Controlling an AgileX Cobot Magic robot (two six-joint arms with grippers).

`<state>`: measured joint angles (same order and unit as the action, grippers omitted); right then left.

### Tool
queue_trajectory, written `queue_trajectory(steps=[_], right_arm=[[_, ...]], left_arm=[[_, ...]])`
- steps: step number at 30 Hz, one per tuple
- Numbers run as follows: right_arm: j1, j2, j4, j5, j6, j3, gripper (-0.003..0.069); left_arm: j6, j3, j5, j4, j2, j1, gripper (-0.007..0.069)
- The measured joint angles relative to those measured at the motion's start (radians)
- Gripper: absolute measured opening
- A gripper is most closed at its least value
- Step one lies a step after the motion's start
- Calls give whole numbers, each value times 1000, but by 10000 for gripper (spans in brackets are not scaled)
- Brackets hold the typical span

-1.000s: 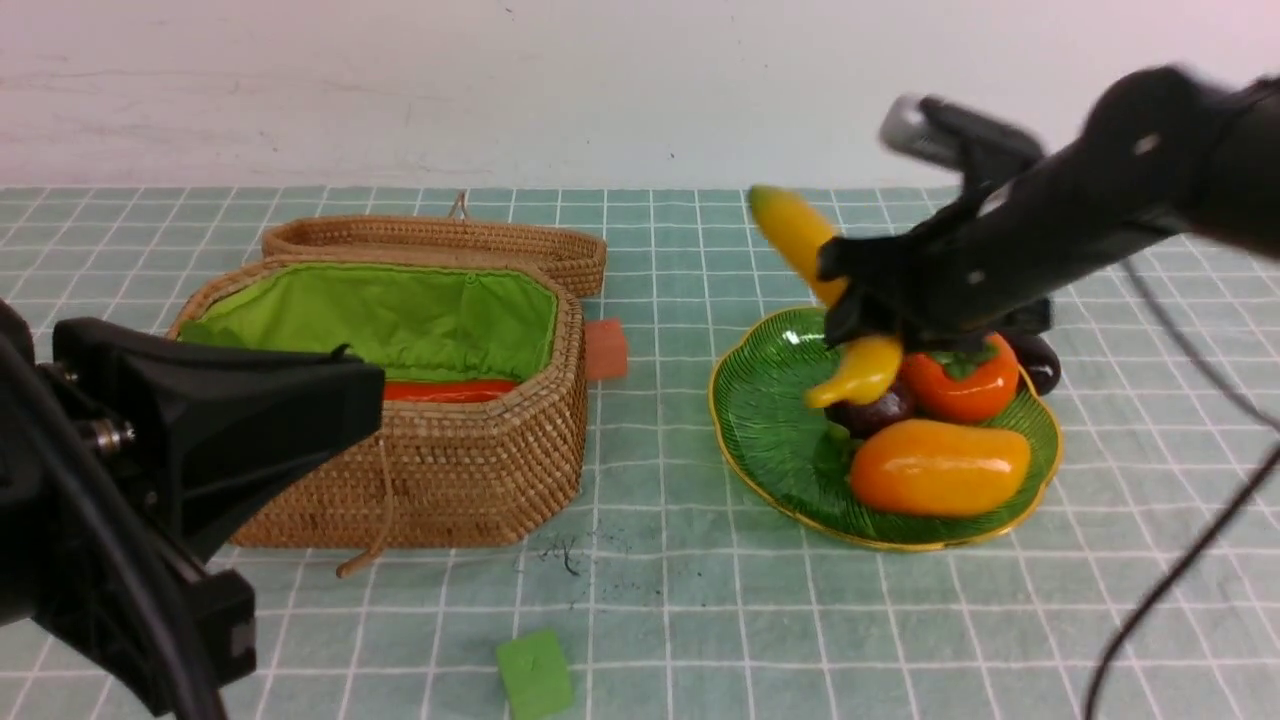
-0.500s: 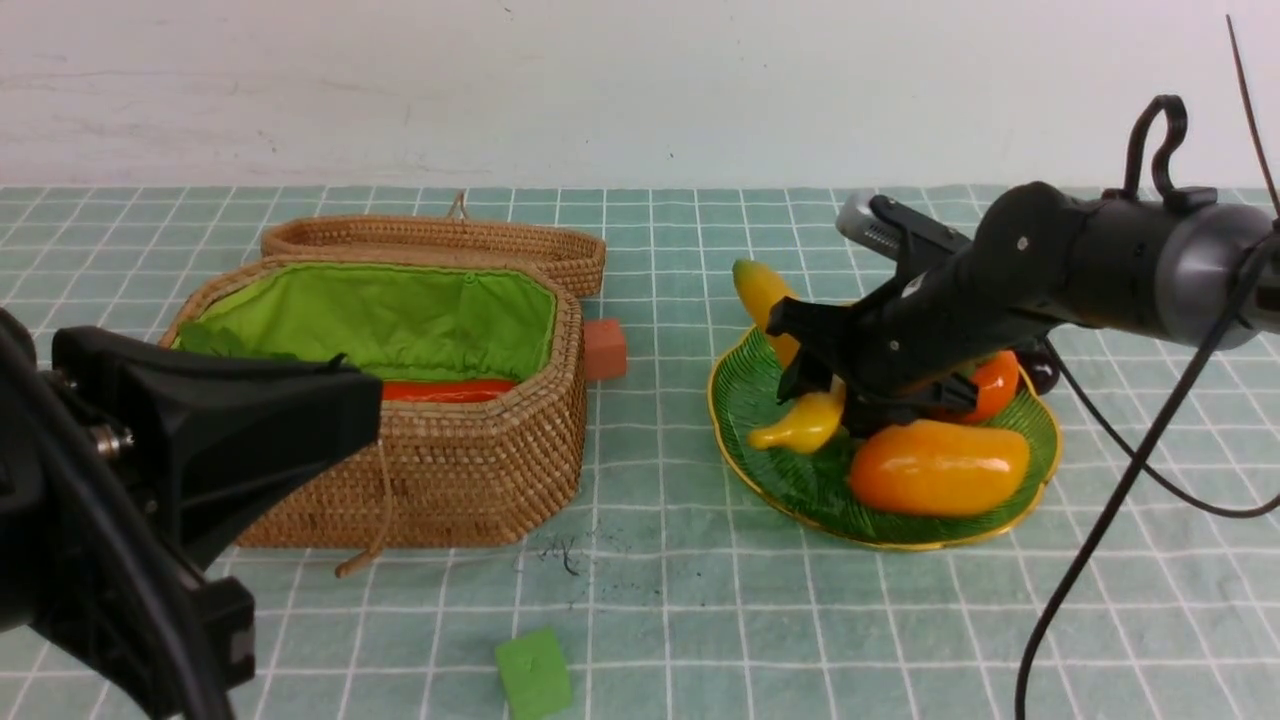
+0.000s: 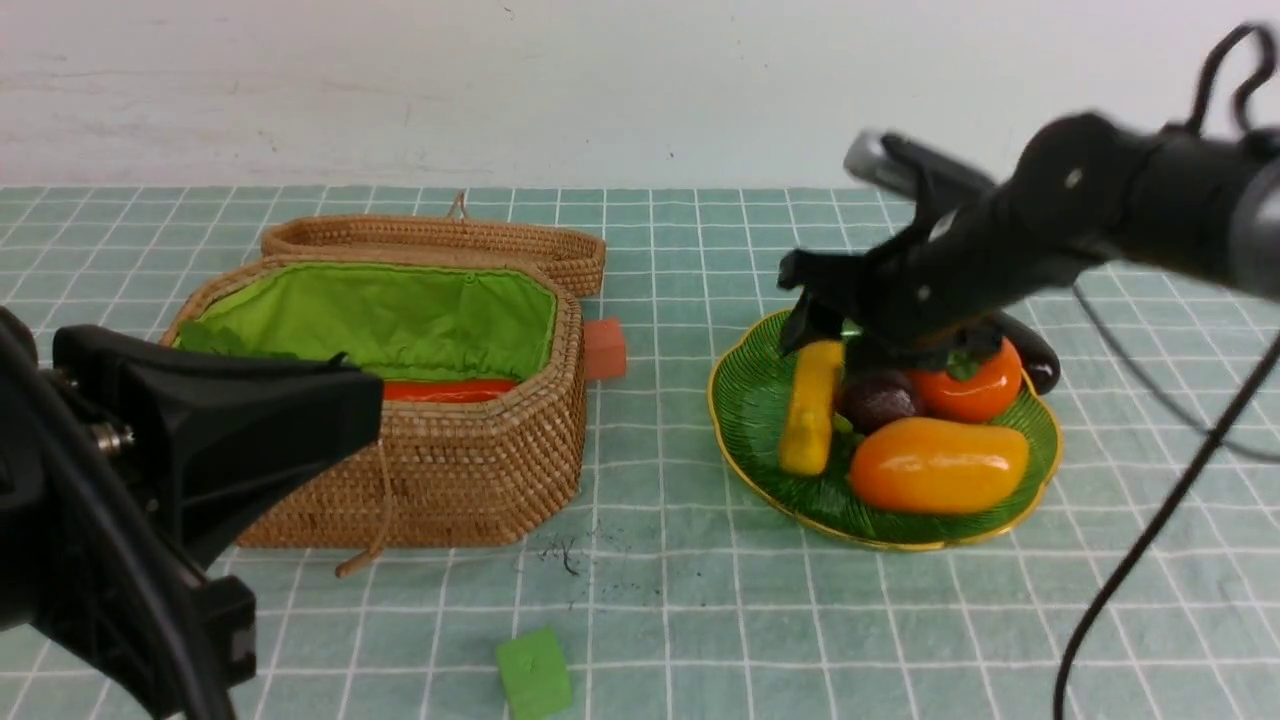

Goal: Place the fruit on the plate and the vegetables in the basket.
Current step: Grab an eggplant with your right arm and place it in the basket on the left.

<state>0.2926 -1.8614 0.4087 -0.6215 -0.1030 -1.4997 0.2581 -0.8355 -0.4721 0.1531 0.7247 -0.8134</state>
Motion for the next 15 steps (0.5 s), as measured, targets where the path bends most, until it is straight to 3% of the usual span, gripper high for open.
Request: queue_trajectory(steps=[4,8,11,15], right_arm=[[-92,74,-193,-203,121,-151,244],[-230,-14,-269,-380,237,-335,182],[-313,-142,-235,-452,312,-475,217],[-371,-313,-154,-482,393,-637,331]], left_arm=[[0,0,38,0,0,0,24],[0,0,86,0,0,0,24],[0,0,126,0,0,0,24],[1,0,186,0,8,0,24]])
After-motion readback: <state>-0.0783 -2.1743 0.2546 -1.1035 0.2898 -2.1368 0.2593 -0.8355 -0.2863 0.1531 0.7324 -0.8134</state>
